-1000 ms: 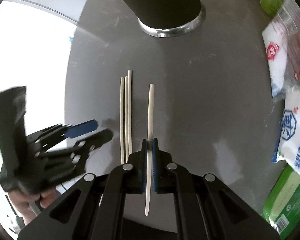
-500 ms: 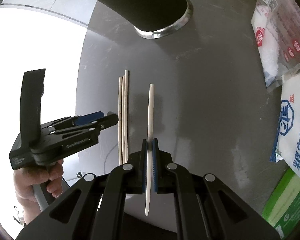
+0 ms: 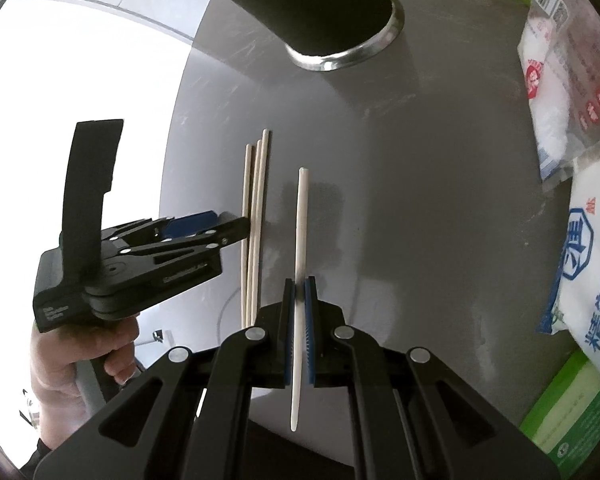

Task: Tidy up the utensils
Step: 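Close the right tool on one chopstick and lift it from the pile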

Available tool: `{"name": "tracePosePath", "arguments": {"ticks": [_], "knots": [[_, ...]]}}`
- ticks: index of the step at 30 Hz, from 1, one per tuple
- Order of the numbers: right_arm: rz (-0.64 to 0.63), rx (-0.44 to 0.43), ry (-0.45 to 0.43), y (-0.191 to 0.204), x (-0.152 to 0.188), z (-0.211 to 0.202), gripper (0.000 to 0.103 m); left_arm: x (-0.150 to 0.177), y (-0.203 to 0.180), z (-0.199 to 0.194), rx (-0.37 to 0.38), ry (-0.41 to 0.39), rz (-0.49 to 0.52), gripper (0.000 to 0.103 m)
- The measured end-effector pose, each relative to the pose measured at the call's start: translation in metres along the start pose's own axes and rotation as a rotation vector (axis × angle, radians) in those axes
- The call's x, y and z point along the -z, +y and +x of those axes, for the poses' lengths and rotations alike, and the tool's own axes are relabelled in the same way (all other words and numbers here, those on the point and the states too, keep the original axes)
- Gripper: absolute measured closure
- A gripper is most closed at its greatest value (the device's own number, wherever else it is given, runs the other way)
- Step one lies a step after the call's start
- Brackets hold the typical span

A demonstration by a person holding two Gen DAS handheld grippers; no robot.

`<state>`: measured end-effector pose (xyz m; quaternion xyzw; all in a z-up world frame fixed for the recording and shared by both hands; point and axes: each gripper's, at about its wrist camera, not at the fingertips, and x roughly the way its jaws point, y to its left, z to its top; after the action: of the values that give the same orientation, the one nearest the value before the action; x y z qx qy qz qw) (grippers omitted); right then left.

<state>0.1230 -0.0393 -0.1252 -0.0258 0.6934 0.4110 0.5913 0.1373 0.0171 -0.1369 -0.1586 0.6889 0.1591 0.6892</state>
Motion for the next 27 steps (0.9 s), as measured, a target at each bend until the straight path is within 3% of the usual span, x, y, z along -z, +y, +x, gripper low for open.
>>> {"name": "tracePosePath", "arguments": {"ticks": [5, 8, 10, 17, 27], "knots": [[-0.004, -0.005, 0.006, -0.002, 0.002, 0.005, 0.098, 0.007, -0.004, 0.000, -0.003, -0.027, 0.005, 0.068], [-0.009, -0.011, 0.012, -0.002, 0.001, 0.007, 0.098, 0.010, -0.003, -0.002, -0.008, -0.047, 0.018, 0.089], [-0.011, -0.017, 0.010, -0.001, -0.001, 0.005, 0.098, 0.010, 0.000, -0.002, -0.012, -0.044, 0.020, 0.098], [-0.019, -0.019, 0.001, 0.000, 0.000, 0.001, 0.098, 0.016, 0.013, -0.009, 0.039, -0.078, 0.015, 0.099], [0.012, -0.008, -0.018, -0.002, 0.004, -0.003, 0.098, 0.037, 0.045, -0.021, 0.213, -0.122, -0.021, 0.100]]}}
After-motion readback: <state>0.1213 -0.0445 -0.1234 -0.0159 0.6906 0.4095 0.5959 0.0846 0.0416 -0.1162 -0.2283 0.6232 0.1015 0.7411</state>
